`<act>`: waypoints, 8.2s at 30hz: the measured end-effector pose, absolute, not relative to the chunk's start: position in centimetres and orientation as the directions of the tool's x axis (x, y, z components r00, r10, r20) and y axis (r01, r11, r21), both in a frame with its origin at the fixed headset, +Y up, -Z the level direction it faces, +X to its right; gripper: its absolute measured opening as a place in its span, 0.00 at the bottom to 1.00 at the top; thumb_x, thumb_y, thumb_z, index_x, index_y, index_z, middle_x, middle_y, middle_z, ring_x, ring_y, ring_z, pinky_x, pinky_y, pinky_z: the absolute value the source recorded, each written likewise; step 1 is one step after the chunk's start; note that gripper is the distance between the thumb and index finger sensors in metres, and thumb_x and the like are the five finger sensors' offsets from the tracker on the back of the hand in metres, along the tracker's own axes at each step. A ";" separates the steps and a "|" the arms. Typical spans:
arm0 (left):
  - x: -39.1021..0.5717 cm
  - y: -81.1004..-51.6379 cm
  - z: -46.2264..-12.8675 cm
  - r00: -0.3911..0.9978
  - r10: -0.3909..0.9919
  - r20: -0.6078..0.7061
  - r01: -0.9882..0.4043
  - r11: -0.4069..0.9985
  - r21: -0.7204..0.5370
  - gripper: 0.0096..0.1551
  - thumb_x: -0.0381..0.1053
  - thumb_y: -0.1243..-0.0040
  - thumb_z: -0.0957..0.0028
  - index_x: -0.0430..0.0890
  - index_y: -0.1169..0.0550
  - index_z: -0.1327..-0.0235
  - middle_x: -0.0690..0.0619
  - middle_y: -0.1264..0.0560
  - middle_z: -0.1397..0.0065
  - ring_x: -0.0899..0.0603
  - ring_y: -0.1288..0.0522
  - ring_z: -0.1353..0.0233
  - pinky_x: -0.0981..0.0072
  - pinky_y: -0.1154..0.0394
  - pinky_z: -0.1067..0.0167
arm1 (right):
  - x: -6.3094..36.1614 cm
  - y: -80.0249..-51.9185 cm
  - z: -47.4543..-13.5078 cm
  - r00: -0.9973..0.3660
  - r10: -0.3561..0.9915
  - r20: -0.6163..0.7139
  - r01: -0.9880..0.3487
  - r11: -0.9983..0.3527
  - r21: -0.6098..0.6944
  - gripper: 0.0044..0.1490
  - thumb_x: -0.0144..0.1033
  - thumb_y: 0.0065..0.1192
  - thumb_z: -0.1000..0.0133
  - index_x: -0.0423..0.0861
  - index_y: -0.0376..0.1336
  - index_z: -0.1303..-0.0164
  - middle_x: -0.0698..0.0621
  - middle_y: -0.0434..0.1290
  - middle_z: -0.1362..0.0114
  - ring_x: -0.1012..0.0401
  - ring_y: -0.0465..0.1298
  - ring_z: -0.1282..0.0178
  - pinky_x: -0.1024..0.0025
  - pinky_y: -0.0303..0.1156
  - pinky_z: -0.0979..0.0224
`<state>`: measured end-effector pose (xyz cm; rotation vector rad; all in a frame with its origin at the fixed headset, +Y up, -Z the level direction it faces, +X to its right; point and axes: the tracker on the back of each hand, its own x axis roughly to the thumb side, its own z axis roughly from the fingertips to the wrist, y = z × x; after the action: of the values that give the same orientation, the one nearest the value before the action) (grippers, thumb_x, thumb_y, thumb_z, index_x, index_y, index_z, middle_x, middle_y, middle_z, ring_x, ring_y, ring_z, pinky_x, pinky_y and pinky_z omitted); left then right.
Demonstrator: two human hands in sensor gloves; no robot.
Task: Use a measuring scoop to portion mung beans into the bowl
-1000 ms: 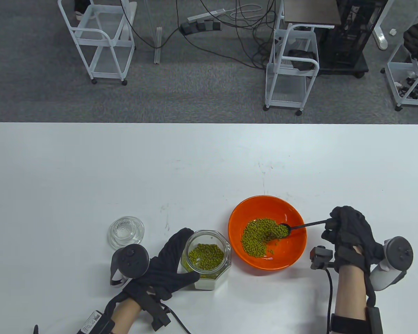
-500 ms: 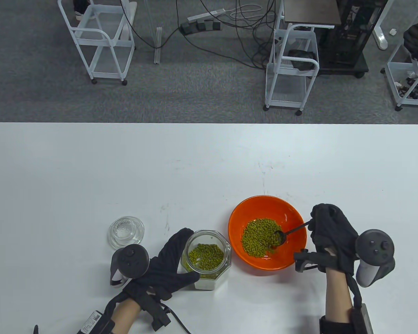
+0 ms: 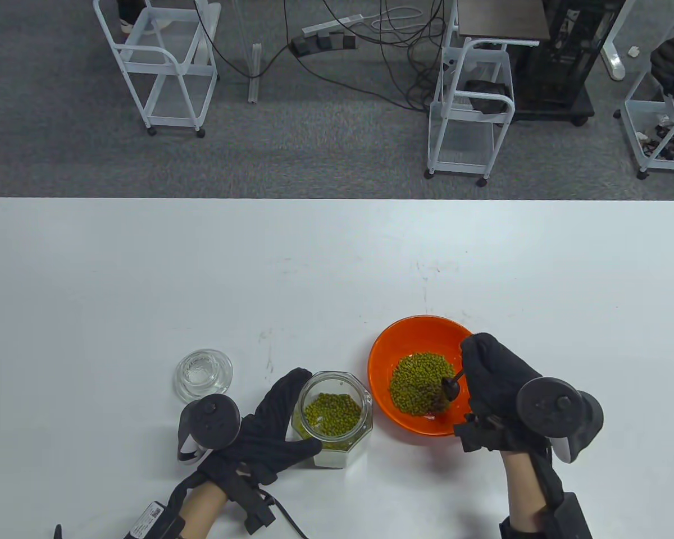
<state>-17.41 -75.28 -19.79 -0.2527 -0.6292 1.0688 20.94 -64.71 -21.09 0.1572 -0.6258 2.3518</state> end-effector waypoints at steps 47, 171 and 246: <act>-17.4 -75.3 -19.8 0.328 0.875 0.356 -0.736 0.473 -0.484 0.67 0.70 0.35 0.47 0.46 0.60 0.12 0.32 0.57 0.10 0.23 0.49 0.14 0.17 0.48 0.28 | 10.3 -65.0 -17.4 -0.440 0.634 0.636 -0.872 -0.470 -0.135 0.25 0.48 0.59 0.41 0.40 0.75 0.51 0.40 0.81 0.62 0.63 0.76 0.86 0.60 0.83 0.66; -17.4 -75.3 -19.8 0.333 0.874 0.355 -0.733 0.477 -0.485 0.67 0.70 0.35 0.47 0.46 0.60 0.12 0.32 0.56 0.10 0.23 0.49 0.14 0.17 0.48 0.28 | 22.5 -73.1 -22.9 0.476 0.866 -0.154 -0.871 0.441 -0.216 0.25 0.50 0.56 0.37 0.42 0.74 0.48 0.45 0.81 0.62 0.70 0.78 0.85 0.67 0.86 0.64; -17.4 -75.3 -19.8 0.333 0.874 0.355 -0.733 0.477 -0.485 0.67 0.70 0.35 0.47 0.46 0.60 0.12 0.32 0.56 0.10 0.23 0.49 0.14 0.17 0.48 0.28 | 21.6 -64.8 -21.1 -0.771 0.513 0.376 -0.635 -0.654 -0.411 0.26 0.48 0.60 0.42 0.40 0.76 0.54 0.41 0.81 0.65 0.63 0.76 0.87 0.60 0.83 0.66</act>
<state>-17.37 -75.34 -19.82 -0.2557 -0.6276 1.0639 21.62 -64.76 -21.15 0.2996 -0.7053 2.3731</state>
